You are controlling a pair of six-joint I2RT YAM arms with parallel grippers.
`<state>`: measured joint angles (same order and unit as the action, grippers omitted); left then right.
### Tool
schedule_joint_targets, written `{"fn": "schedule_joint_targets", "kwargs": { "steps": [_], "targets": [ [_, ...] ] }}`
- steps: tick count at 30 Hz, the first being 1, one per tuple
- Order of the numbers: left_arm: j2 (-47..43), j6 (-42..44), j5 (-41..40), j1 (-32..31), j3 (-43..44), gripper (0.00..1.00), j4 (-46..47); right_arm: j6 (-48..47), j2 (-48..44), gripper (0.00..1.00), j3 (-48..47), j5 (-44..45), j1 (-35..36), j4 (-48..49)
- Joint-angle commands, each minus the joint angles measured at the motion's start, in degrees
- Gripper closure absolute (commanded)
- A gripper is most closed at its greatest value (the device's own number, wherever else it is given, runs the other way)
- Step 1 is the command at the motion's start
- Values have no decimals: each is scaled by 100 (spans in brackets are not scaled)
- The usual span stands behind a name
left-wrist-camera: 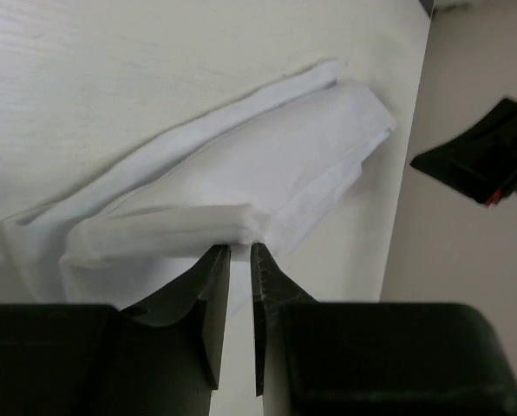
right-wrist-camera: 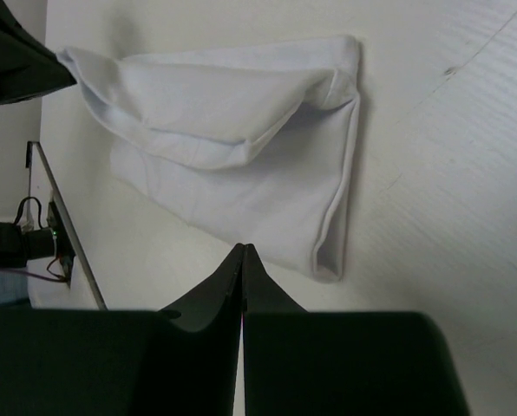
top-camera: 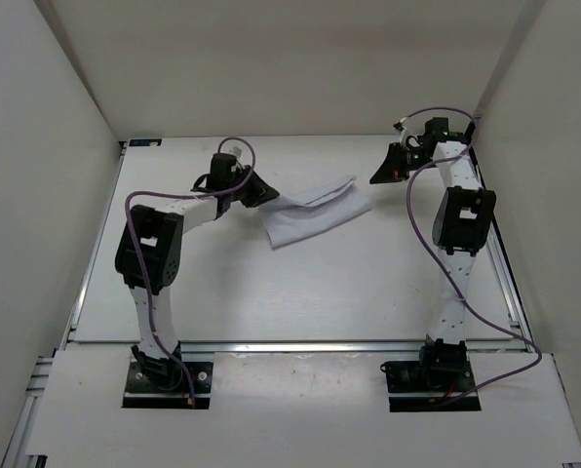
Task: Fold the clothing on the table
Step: Fold the skirt
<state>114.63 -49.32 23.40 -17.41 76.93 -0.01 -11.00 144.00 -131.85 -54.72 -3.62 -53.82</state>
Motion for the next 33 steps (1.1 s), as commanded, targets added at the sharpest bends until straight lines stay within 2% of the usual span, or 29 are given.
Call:
{"fn": "schedule_joint_targets", "kwargs": {
  "steps": [1, 3, 5, 10, 15, 19, 26, 33],
  "targets": [
    [-414, -1208, -563, 299, -877, 74, 1403, -227, -601, 100, 133, -259, 36, -259],
    [-476, -1544, -731, 483, -1372, 75, 1837, -297, -742, 100, 282, -241, 45, -277],
    [-433, -1581, -714, 668, -1330, 77, 1777, -341, -856, 100, 449, -268, 28, -296],
    [-459, -1020, -574, 555, -733, 77, 1268, -771, -935, 100, 695, -197, 151, -690],
    [-170, -289, -64, 2, 321, 79, 223, -833, -717, 100, 775, -136, 327, -744],
    [-90, 27, 147, -429, 455, 82, -297, -518, -366, 100, 635, -153, 581, -595],
    [-204, 861, -37, -553, 534, 82, -1299, 106, 311, 100, 125, -92, 713, -121],
    [-11, 1846, -713, -746, 981, 86, -2230, 932, 699, 100, -78, -363, 564, 398]
  ]
}}
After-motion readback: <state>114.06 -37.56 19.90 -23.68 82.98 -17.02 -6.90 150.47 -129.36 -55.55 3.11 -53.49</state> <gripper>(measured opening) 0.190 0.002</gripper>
